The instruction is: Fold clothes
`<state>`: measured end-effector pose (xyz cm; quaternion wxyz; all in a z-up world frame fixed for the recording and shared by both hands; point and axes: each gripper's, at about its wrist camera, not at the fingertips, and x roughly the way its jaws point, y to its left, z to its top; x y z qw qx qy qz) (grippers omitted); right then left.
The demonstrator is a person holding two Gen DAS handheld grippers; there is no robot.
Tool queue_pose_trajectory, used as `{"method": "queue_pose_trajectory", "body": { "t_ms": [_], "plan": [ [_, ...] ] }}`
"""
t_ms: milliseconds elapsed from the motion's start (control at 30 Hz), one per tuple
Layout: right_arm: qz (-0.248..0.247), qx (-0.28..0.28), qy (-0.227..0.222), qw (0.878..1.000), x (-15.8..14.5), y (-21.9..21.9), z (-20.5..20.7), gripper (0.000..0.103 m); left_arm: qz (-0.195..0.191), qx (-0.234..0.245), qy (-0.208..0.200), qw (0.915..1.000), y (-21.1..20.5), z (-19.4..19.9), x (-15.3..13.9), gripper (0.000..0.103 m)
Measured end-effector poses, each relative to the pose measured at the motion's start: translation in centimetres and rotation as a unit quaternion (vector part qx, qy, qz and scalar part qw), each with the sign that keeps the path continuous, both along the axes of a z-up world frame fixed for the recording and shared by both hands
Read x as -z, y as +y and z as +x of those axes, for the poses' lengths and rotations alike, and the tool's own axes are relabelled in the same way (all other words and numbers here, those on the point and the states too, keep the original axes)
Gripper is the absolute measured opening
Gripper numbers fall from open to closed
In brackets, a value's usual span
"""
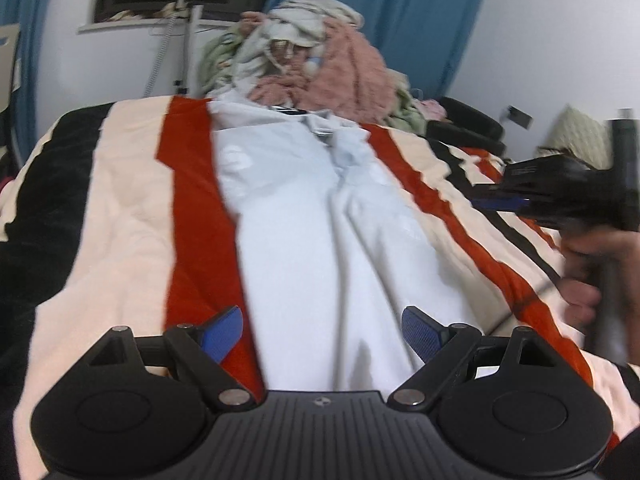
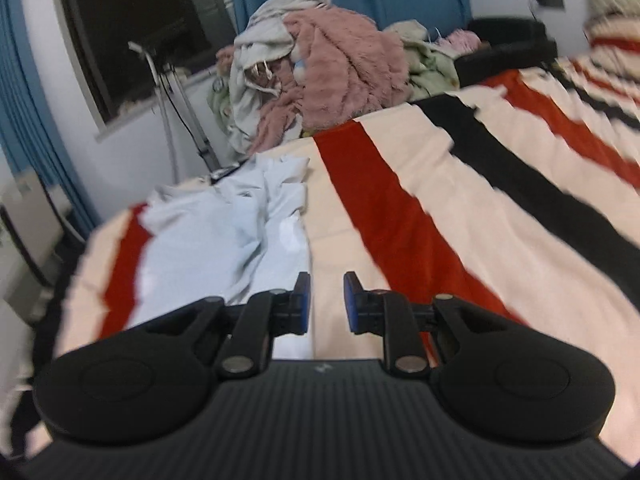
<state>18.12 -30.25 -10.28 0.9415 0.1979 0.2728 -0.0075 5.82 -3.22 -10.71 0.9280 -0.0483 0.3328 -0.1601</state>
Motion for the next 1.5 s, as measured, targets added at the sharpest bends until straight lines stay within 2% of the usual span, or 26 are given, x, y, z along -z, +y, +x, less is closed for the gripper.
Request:
{"method": "queue_pose_trajectory", "body": {
  "t_ms": [133, 233, 300, 367, 533, 633, 700, 767, 867, 933, 1033, 1100, 1200, 1267, 1333, 1433, 1500],
  "plan": [
    [0.061, 0.007, 0.005, 0.998, -0.5, -1.3, -7.8, 0.022, 0.024, 0.026, -0.004, 0.9994, -1.9, -2.1, 0.0, 0.088],
    [0.102, 0.0, 0.009, 0.995, 0.1, -2.0, -12.2, 0.023, 0.05, 0.042, 0.007, 0.9978, -3.2, -3.0, 0.8, 0.087],
    [0.111, 0.0, 0.016, 0.994, 0.8, -2.2, -14.1, 0.034, 0.06, 0.056, 0.022, 0.9964, -3.8, -3.5, 1.2, 0.084],
    [0.124, -0.003, 0.029, 0.992, 1.5, -2.4, -15.2, 0.051, 0.071, 0.064, 0.028, 0.995, -4.4, -4.0, 1.4, 0.084],
    [0.173, -0.044, 0.057, 0.982, 2.7, -2.3, -15.3, 0.052, 0.094, 0.067, 0.065, 0.9913, -4.6, -5.5, 2.1, 0.082],
    [0.203, -0.055, 0.093, 0.973, 4.1, -2.0, -15.0, 0.052, 0.097, 0.07, 0.094, 0.9883, -4.4, -6.6, 2.3, 0.082],
    [0.225, -0.056, 0.124, 0.965, 5.1, -2.0, -14.6, 0.052, 0.086, 0.072, 0.129, 0.9853, -4.1, -7.3, 2.4, 0.082],
    [0.246, -0.05, 0.153, 0.956, 6.1, -2.3, -14.2, 0.052, 0.059, 0.072, 0.169, 0.9813, -3.4, -7.9, 2.5, 0.082],
    [0.259, -0.037, 0.18, 0.948, 7.0, -2.3, -14.0, 0.052, 0.016, 0.066, 0.2, 0.9775, -1.7, -8.9, 2.0, 0.083],
    [0.267, -0.041, 0.197, 0.943, 7.6, -2.0, -13.7, 0.052, -0.03, 0.049, 0.22, 0.9737, 0.1, -9.1, 1.8, 0.083],
    [0.268, -0.04, 0.218, 0.938, 8.5, -1.4, -13.3, 0.055, -0.096, -0.005, 0.233, 0.9678, 3.1, -8.9, 2.0, 0.084],
    [0.281, -0.042, 0.227, 0.931, 9.0, -1.2, -13.1, 0.055, -0.134, -0.048, 0.239, 0.9605, 4.8, -8.3, 2.3, 0.085],
    [0.309, -0.059, 0.229, 0.921, 9.5, -1.0, -13.1, 0.055, -0.184, -0.088, 0.268, 0.9414, 6.2, -7.0, 3.9, 0.085],
    [0.329, -0.079, 0.221, 0.915, 9.5, -0.8, -13.2, 0.054, -0.202, -0.099, 0.283, 0.9323, 6.3, -6.1, 4.7, 0.086],
    [0.338, -0.089, 0.216, 0.912, 9.3, -0.6, -13.4, 0.054, -0.213, -0.103, 0.287, 0.9284, 6.3, -5.8, 5.1, 0.089],
    [0.32, -0.077, 0.228, 0.917, 9.3, -0.4, -13.3, 0.053, -0.22, -0.106, 0.284, 0.9272, 6.2, -6.2, 5.2, 0.089],
    [0.303, -0.077, 0.24, 0.919, 9.4, 0.1, -13.4, 0.053, -0.223, -0.087, 0.286, 0.9278, 5.8, -6.7, 5.1, 0.086]
  ]
}}
